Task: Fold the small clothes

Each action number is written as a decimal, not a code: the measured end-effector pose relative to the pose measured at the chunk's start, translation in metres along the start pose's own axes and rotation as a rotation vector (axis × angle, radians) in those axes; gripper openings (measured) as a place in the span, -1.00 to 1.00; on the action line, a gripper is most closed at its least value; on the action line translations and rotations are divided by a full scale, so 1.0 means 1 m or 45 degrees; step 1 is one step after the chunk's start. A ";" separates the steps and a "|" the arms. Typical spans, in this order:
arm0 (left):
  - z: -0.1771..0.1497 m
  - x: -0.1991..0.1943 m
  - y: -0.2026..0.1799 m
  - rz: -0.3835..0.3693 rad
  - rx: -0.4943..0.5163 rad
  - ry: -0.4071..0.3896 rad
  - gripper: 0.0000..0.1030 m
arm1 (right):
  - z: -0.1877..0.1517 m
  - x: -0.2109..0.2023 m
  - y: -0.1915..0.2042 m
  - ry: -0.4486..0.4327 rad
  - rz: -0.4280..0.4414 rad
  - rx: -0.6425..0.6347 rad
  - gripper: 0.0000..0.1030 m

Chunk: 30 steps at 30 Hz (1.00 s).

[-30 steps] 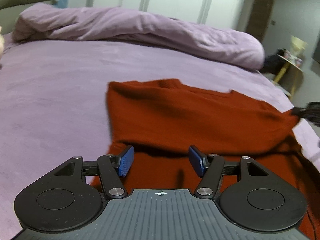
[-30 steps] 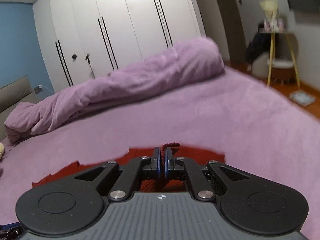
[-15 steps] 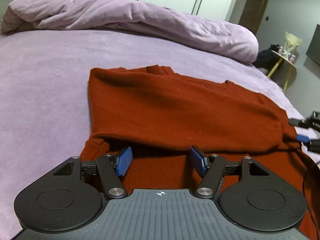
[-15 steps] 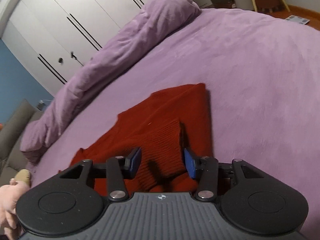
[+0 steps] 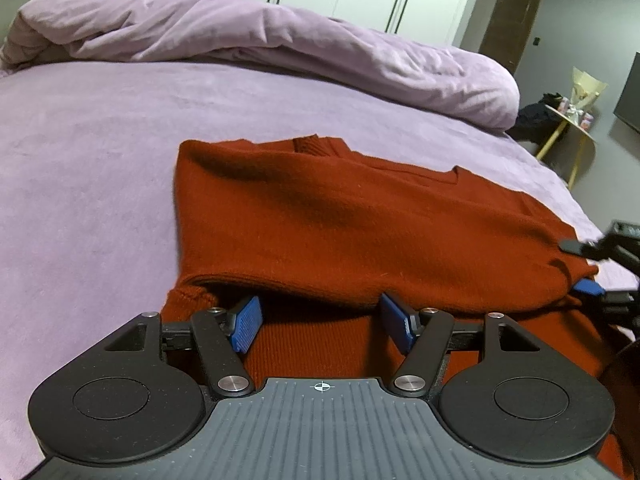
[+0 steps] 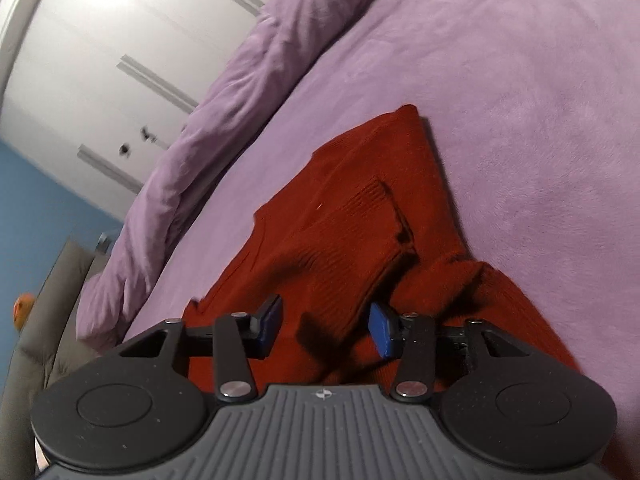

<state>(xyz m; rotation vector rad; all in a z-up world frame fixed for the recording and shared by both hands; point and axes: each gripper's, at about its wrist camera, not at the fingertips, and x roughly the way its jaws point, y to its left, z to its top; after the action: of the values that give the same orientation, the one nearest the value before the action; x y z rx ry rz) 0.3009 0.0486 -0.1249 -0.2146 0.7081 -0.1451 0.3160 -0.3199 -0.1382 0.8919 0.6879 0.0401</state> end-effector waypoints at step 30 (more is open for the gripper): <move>0.044 0.056 0.004 -0.039 -0.340 -0.086 -0.55 | 0.040 -0.044 0.128 -0.150 0.511 -0.293 -0.89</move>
<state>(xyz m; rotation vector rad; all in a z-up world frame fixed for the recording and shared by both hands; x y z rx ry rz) 0.3719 0.0474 -0.1289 -0.4837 0.6559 -0.0719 0.3354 -0.2790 -0.0045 0.7913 0.3774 0.4137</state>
